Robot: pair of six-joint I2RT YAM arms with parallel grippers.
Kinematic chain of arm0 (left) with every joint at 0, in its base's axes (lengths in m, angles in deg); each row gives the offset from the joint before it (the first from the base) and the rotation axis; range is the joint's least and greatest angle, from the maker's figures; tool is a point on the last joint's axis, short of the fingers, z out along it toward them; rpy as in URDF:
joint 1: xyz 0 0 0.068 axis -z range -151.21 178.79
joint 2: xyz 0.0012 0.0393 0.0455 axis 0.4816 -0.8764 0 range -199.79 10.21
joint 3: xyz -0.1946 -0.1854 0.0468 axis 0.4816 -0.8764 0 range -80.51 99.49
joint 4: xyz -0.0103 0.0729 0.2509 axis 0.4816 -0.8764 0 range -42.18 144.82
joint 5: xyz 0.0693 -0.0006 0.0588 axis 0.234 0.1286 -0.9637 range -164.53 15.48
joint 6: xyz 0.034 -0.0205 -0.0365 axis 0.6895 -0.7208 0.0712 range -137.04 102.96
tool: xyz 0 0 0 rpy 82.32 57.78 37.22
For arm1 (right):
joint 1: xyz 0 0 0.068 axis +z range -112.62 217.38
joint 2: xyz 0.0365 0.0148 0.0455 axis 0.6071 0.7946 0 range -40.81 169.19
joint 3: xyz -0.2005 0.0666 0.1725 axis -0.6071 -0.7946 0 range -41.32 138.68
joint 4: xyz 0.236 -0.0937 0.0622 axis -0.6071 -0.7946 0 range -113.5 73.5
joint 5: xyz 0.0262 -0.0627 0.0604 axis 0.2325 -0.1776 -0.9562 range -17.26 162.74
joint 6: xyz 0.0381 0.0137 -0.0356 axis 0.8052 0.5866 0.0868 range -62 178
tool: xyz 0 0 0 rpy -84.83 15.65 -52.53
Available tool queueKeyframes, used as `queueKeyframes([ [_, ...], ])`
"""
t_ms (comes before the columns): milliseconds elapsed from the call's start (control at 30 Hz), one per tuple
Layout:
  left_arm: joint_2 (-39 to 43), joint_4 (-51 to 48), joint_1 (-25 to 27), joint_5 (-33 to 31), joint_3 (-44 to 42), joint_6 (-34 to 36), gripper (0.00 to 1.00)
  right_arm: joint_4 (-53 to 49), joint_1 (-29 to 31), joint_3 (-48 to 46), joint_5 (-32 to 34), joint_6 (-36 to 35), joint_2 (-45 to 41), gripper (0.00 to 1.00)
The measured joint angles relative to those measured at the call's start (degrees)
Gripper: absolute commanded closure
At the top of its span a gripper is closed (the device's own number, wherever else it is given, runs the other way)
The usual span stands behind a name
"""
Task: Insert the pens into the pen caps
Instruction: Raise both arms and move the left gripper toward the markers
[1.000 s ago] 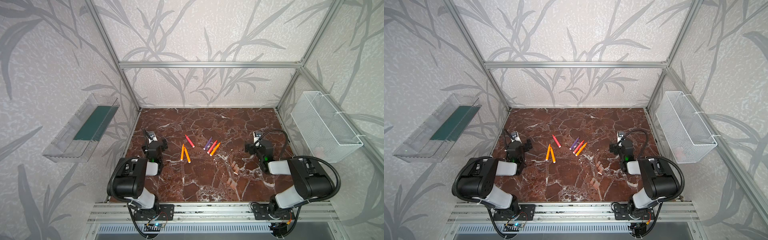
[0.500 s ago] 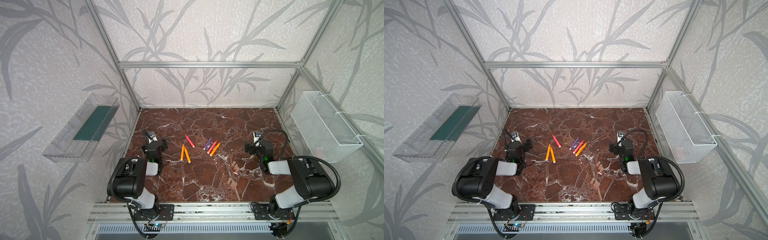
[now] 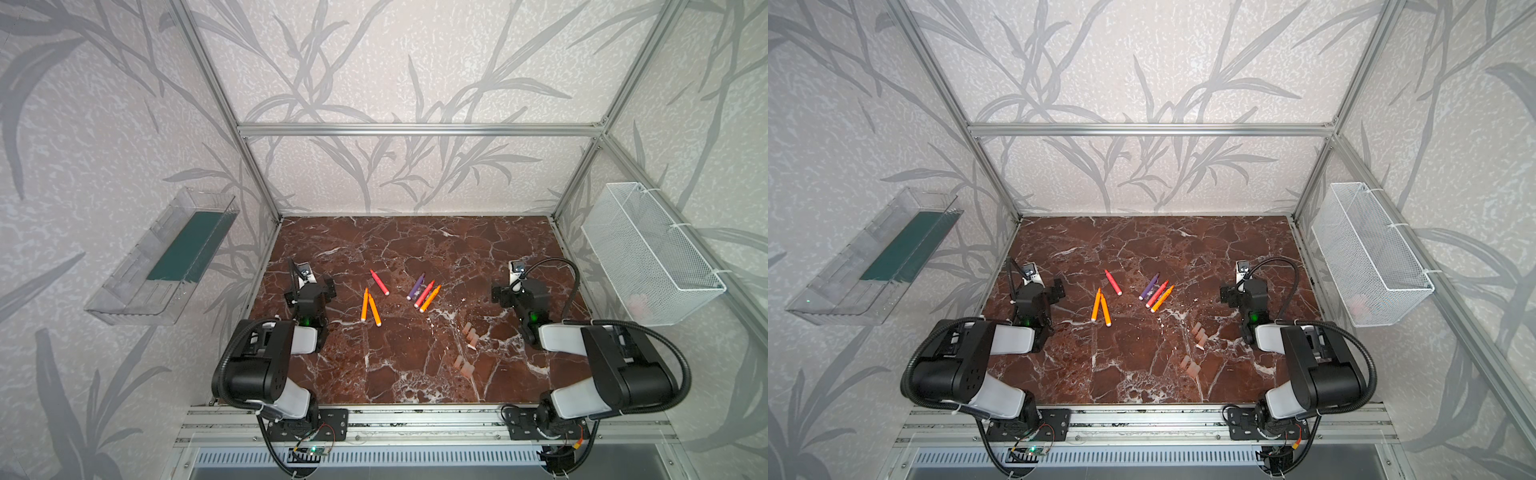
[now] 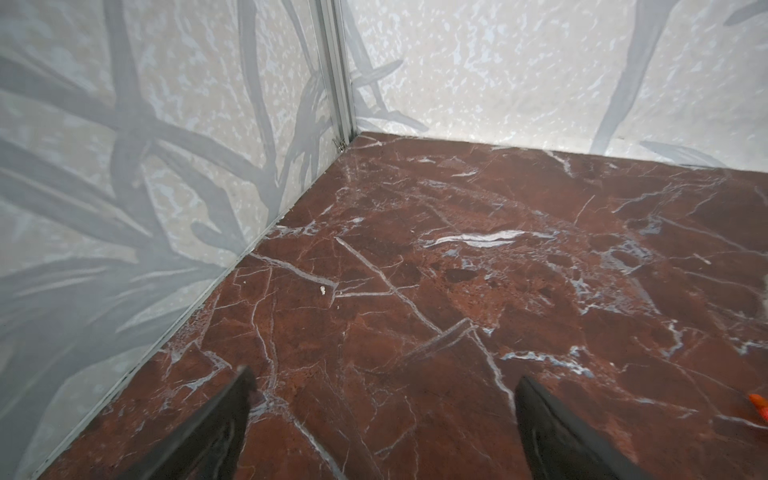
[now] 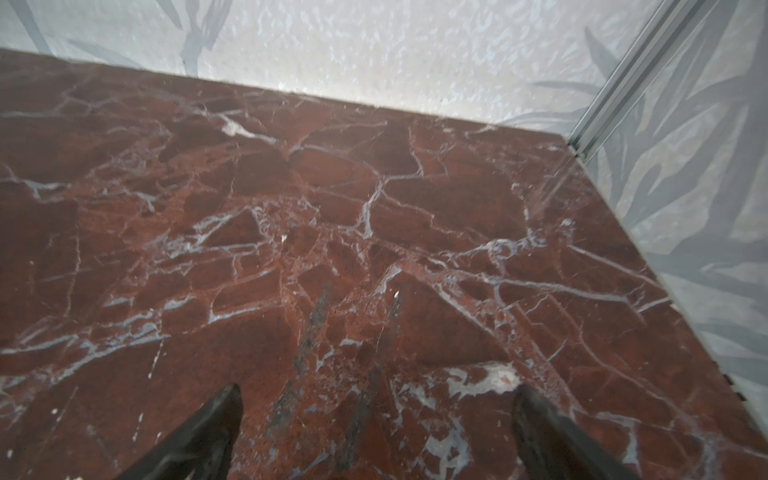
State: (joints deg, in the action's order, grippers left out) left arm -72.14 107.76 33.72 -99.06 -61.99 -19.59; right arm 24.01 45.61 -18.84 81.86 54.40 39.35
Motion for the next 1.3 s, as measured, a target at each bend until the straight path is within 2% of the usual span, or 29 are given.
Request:
queueKeyframes([
  [100,10.1,-5.7,2.1,-2.7,0.0,-1.2,0.01,-8.3,0.6,2.6,0.9,2.0,-8.3,0.01],
  [233,24.1,-14.5,2.0,-2.5,0.6,-7.5,0.01,-14.2,0.8,3.6,0.2,7.4,-20.0,0.01],
  [300,30.9,-20.8,1.6,-0.3,1.2,-11.2,0.01,-16.4,0.7,3.3,-1.3,12.5,-25.1,0.01],
  [433,40.6,-35.4,1.0,9.2,6.8,-14.7,0.01,-19.4,0.2,2.8,-11.5,18.3,-33.4,0.01],
  [533,42.5,-42.1,0.8,17.2,11.0,-16.9,0.01,-19.8,0.3,1.8,-15.4,22.2,-36.0,0.01],
  [633,42.3,-46.7,0.6,25.2,13.2,-19.2,0.01,-20.2,0.2,-2.9,-13.9,27.9,-39.4,0.01],
  [700,41.2,-49.6,0.6,28.2,14.3,-20.9,0.01,-20.8,-0.3,-6.3,-14.0,30.0,-41.8,0.01],
  [833,37.7,-55.4,0.6,28.0,16.6,-26.5,0.01,-23.3,-0.7,-7.5,-15.0,32.4,-44.3,0.01],
  [967,38.4,-56.8,0.5,28.5,16.8,-28.4,0.01,-28.2,-0.7,-4.2,-11.1,35.1,-43.6,0.01],
  [1167,43.7,-58.9,0.5,23.4,14.7,-31.1,0.01,-28.8,-0.7,-2.7,-8.2,34.2,-36.3,0.01],
  [1300,46.7,-59.0,0.3,22.9,12.0,-31.6,0.01,-29.3,-0.7,-2.4,-7.7,33.3,-29.8,0.01],
])
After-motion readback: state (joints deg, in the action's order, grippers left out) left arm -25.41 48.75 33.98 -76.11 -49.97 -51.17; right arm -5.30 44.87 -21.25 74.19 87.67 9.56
